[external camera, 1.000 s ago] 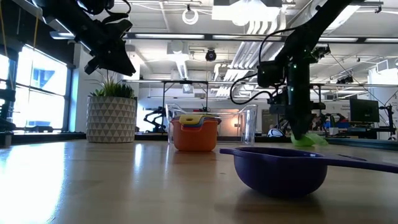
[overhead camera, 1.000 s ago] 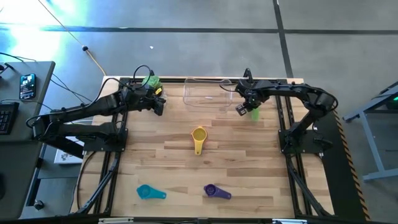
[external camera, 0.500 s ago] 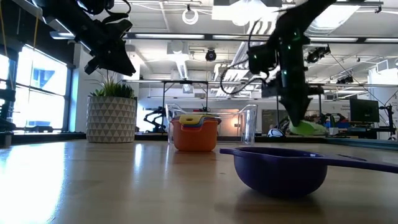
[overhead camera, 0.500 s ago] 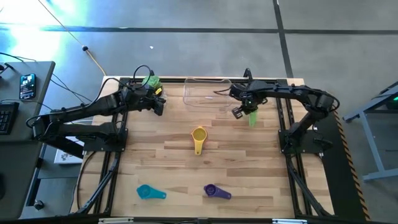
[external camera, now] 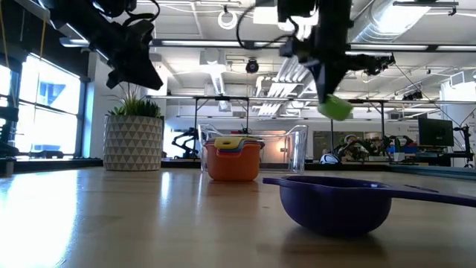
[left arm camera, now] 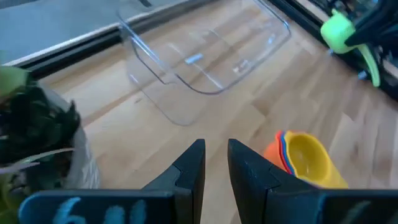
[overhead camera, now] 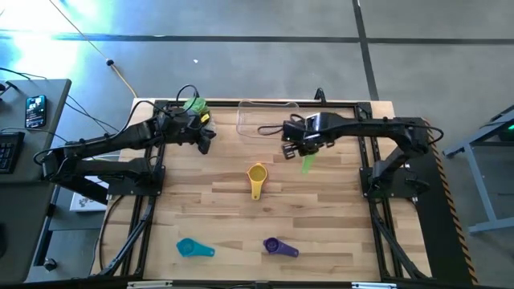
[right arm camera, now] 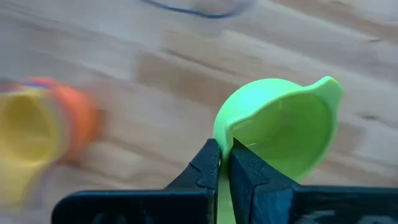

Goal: Nest measuring cups in basket
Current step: Stack the green measuring cup on top of the yellow measuring cup

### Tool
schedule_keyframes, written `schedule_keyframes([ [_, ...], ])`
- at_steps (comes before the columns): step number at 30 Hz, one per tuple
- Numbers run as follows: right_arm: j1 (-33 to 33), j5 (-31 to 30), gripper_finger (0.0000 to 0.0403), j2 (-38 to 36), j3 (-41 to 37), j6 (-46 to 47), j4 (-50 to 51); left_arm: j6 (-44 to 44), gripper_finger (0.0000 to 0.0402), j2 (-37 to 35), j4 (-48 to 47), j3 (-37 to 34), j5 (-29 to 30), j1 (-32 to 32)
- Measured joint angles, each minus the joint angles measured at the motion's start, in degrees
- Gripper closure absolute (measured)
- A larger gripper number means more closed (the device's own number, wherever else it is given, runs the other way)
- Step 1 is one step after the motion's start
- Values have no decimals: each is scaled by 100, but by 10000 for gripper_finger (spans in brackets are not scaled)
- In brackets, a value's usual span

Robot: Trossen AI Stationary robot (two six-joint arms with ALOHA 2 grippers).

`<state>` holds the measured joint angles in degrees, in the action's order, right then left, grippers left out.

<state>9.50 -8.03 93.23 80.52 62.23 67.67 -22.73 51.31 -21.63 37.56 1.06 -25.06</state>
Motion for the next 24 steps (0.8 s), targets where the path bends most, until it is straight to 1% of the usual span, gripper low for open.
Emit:
schedule_keyframes([
  [3,-342,-43,400,0,182,445,-516,136,342,0,-92,0,-257,0],
  [7,-767,-317,400,1,233,966,-1442,317,342,0,-314,2,-549,0],
  [10,-1003,-517,400,61,233,1174,-2123,386,342,0,-531,2,-657,0],
  [14,-1210,-862,400,176,233,1164,-3065,417,342,0,-797,2,-673,0],
  [19,-1271,-1153,400,306,233,845,-4107,499,342,0,-927,2,-673,0],
  [20,-1270,-1153,400,327,244,775,-4233,501,342,0,-927,2,-673,0],
  [24,-1215,-1155,400,545,688,390,-4109,501,342,0,-935,2,-673,0],
])
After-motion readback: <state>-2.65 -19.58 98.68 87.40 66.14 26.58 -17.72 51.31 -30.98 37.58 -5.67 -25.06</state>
